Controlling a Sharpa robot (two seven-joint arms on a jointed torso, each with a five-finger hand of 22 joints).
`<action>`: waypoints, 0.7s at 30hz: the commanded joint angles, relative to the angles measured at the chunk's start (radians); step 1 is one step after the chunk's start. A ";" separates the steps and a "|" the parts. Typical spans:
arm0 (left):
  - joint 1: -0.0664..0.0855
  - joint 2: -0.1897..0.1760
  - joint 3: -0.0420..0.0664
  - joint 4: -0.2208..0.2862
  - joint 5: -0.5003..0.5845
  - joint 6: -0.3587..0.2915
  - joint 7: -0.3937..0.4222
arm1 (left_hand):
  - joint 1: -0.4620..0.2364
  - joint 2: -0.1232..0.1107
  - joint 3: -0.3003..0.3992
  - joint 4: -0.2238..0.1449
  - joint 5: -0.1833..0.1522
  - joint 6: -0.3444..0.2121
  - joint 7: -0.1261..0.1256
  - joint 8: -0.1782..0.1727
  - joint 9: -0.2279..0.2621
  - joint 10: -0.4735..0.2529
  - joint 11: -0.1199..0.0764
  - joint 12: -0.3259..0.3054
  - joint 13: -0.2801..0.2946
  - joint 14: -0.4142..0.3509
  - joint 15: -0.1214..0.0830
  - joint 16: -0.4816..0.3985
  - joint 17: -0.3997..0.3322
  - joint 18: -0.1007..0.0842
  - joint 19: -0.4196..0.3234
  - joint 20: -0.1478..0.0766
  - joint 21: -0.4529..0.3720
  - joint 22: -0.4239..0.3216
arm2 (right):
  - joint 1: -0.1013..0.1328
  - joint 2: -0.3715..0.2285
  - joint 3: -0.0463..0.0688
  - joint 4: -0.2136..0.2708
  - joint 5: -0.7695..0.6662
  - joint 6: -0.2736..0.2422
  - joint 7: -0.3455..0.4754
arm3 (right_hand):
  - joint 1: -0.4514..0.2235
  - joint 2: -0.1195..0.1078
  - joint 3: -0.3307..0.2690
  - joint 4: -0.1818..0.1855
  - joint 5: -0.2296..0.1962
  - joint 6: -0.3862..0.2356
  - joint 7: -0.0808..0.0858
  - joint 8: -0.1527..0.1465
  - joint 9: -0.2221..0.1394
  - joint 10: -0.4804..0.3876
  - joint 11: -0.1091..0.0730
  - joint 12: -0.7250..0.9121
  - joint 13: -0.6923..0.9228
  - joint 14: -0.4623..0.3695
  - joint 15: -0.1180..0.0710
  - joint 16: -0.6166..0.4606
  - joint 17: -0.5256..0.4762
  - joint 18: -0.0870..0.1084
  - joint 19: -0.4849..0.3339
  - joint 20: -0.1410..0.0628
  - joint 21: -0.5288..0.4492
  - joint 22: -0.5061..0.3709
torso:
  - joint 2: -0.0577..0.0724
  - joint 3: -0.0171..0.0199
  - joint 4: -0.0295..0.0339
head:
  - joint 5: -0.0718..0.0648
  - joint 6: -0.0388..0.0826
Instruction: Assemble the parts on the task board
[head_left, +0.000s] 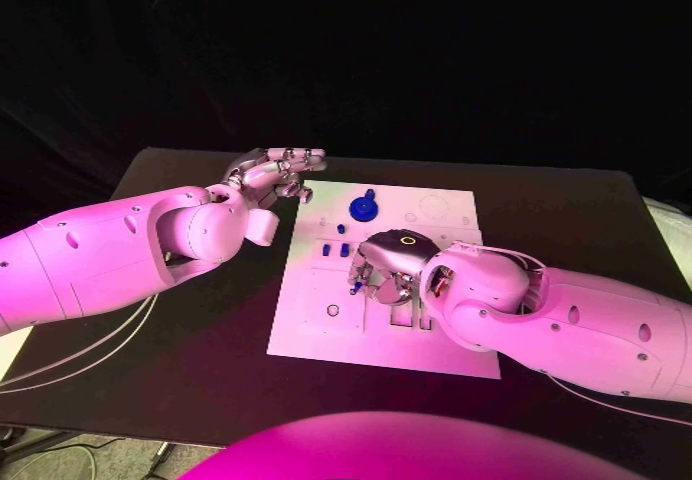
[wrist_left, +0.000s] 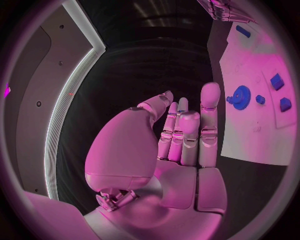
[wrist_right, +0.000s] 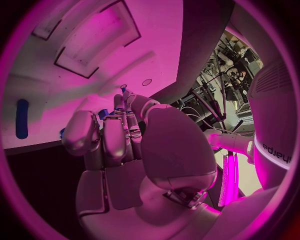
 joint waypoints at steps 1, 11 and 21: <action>-0.001 0.000 0.001 0.004 -0.006 0.021 0.002 | 0.012 0.002 0.000 -0.005 0.001 0.001 0.005 0.002 -0.001 -0.007 0.003 0.006 -0.001 0.002 0.000 0.002 -0.001 0.018 -0.003 -0.001 -0.006 -0.001 | -0.002 0.006 0.000 -0.004 -0.014 0.018 0.007 | -0.008 0.007 0.004 0.002 0.002 0.005 0.000 0.002 0.001 -0.001 0.002 -0.007 0.000 0.057 0.001 0.007 0.000 0.005 0.005 -0.001 0.001 0.000 | 0.000 -0.0003 0.0006 | 0.001 0.000; -0.001 -0.001 0.001 0.006 -0.008 0.023 0.000 | 0.012 0.002 0.000 -0.005 0.001 0.001 0.005 0.002 -0.001 -0.007 0.003 0.006 -0.001 0.002 0.000 0.002 -0.001 0.018 -0.003 -0.001 -0.006 -0.001 | -0.007 0.023 -0.001 -0.022 -0.024 0.029 0.004 | -0.008 0.007 0.004 0.002 0.002 0.005 0.000 0.001 0.001 -0.002 0.002 -0.007 -0.001 0.057 0.002 0.007 0.001 0.005 0.004 -0.001 0.001 -0.001 | -0.001 -0.0008 0.0001 | 0.002 0.000; -0.001 -0.001 0.001 0.007 -0.009 0.026 -0.003 | 0.012 0.002 -0.001 -0.005 0.001 0.000 0.006 0.001 -0.001 -0.010 0.003 0.006 -0.001 0.002 0.001 0.003 -0.002 0.018 -0.003 -0.001 -0.007 -0.002 | -0.008 0.035 -0.002 -0.032 -0.036 0.081 -0.013 | -0.010 0.008 0.002 0.002 0.000 0.004 0.001 0.001 0.001 -0.002 0.003 -0.008 -0.002 0.057 0.002 0.008 0.001 0.005 0.004 0.000 0.000 -0.002 | -0.001 -0.0006 -0.0002 | 0.002 0.000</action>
